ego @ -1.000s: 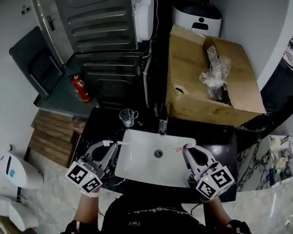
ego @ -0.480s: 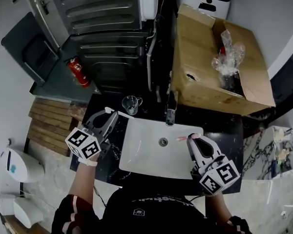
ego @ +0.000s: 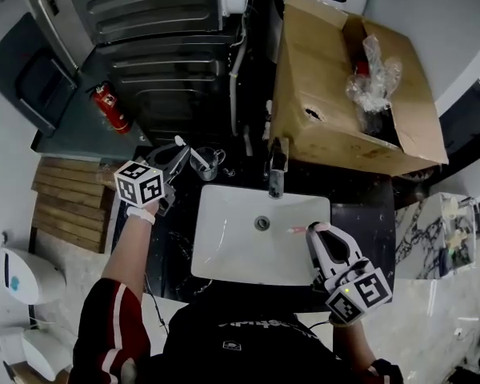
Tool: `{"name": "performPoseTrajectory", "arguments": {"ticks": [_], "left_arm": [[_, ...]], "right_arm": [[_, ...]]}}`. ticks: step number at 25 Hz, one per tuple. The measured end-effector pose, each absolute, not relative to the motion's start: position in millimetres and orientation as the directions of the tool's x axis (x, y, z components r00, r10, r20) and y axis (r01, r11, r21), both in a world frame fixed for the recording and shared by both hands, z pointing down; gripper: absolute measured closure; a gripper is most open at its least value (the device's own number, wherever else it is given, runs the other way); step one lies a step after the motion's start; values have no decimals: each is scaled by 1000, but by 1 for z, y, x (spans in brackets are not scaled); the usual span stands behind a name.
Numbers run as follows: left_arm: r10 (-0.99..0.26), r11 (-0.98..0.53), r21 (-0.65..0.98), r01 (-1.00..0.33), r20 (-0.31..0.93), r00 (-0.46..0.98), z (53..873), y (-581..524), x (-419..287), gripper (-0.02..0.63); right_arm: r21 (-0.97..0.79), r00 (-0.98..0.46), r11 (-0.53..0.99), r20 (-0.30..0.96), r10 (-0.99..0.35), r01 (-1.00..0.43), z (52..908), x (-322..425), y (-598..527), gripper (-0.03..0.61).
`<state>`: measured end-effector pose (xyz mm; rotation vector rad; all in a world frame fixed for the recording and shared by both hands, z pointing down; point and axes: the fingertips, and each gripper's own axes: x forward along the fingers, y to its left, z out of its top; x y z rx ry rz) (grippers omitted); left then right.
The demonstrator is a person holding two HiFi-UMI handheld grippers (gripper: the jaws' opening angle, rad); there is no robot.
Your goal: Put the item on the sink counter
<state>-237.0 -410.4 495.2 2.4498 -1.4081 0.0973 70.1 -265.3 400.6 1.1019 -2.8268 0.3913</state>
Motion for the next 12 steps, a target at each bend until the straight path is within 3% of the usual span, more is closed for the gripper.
{"name": "performPoseTrajectory", "arguments": {"ticks": [12], "left_arm": [[-705, -483, 329, -811, 402, 584, 558, -454, -221, 584]], "right_arm": [[-244, -709, 668, 172, -684, -703, 412, 77, -270, 523]]}}
